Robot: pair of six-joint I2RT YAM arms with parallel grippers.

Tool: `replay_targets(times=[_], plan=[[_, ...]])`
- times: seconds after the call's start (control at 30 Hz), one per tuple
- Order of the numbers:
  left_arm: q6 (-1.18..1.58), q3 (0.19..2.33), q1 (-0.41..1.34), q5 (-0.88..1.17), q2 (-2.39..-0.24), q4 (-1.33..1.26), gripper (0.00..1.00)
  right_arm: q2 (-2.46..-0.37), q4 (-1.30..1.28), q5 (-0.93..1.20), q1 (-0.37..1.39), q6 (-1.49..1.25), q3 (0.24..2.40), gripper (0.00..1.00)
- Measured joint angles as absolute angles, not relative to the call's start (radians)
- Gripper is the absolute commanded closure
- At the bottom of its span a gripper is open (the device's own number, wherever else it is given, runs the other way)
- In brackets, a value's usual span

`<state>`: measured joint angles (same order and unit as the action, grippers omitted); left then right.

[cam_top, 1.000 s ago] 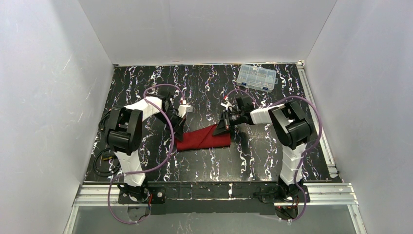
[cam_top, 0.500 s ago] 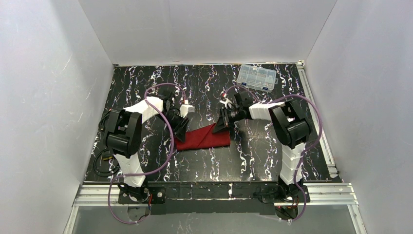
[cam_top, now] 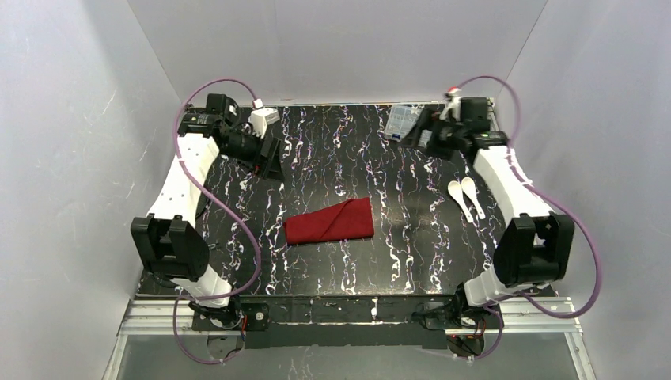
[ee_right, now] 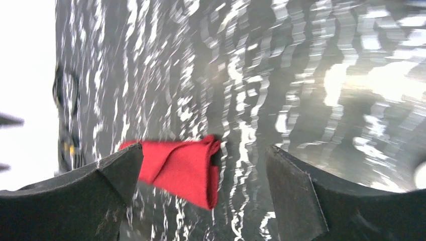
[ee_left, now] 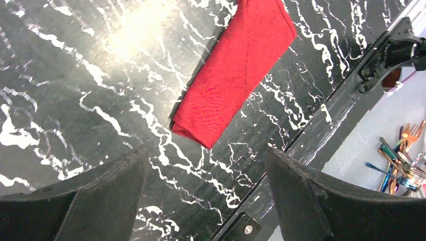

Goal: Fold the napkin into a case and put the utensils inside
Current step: Smooth out the smaller rectangle-folded napkin at the center of the board, then pick up the spoon from the corner of the board.

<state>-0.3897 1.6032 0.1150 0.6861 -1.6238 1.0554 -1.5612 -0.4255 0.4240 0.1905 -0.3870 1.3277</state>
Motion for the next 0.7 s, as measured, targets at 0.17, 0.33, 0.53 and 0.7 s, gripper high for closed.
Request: replay_targets(times=[0.17, 0.33, 0.53, 0.7], plan=[[-0.39, 1.606, 0.054, 0.633, -1.596, 1.096, 0.02, -1.568, -0.562, 0.199, 0.047, -0.419, 1.392, 0.01], [-0.377, 1.61, -0.065, 0.589, -1.596, 1.11, 0.01, -1.677, -0.72, -0.125, 0.067, -0.419, 1.448, 0.01], [-0.382, 1.612, -0.213, 0.585, -1.597, 1.144, 0.01, -1.68, -0.737, -0.307, 0.064, -0.412, 1.363, 0.15], [-0.393, 1.592, -0.214, 0.582, -1.589, 1.164, 0.01, -1.711, -0.723, -0.347, 0.058, -0.413, 1.323, 0.19]])
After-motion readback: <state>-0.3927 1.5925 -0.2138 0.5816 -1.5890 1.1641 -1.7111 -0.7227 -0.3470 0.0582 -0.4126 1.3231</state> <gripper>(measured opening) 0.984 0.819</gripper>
